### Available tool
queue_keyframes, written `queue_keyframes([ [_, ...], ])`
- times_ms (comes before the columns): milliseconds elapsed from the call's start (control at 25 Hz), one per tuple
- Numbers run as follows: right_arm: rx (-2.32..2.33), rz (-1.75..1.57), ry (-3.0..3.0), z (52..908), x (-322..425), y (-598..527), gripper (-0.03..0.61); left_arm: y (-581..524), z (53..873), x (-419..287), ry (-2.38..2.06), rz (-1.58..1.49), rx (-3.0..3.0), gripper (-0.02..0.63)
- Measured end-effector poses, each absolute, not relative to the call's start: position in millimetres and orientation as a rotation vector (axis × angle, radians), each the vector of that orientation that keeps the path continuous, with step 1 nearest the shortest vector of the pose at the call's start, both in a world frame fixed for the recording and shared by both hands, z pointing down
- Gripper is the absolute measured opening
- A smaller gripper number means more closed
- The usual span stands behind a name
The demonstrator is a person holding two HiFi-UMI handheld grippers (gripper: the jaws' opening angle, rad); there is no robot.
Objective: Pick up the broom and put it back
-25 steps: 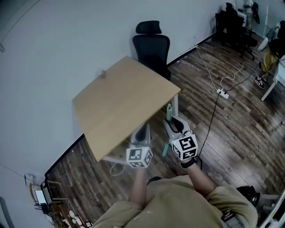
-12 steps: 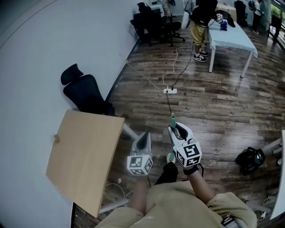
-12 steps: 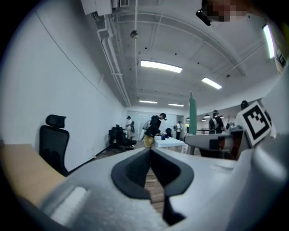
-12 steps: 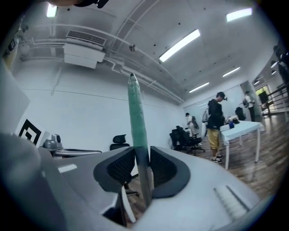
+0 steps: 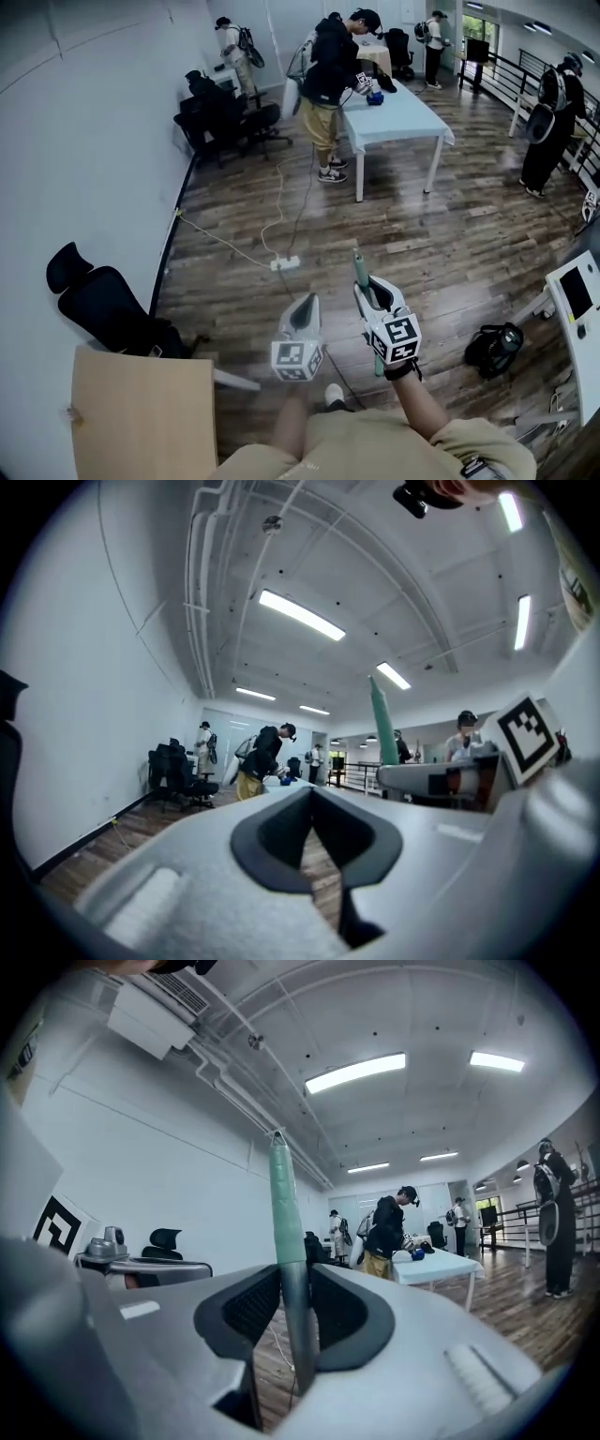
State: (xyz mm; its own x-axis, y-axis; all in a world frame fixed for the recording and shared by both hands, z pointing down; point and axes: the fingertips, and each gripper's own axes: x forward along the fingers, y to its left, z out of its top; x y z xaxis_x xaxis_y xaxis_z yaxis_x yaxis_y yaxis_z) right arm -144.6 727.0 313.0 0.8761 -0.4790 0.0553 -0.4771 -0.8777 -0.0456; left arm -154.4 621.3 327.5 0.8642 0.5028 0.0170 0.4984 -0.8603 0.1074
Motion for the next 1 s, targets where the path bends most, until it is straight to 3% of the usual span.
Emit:
queue_keyframes([
  [720,-2.893,-0.283,1.055,365.9,98.3,532.6,0.089,419.3,389.6,65.8,0.429,0.2,2.894,0.002],
  [1000,-2.744,-0.244,1.295,371.5,225.7,431.7,0.092,337.5,386.3,174.8,0.22,0.219,2.986,0.002],
])
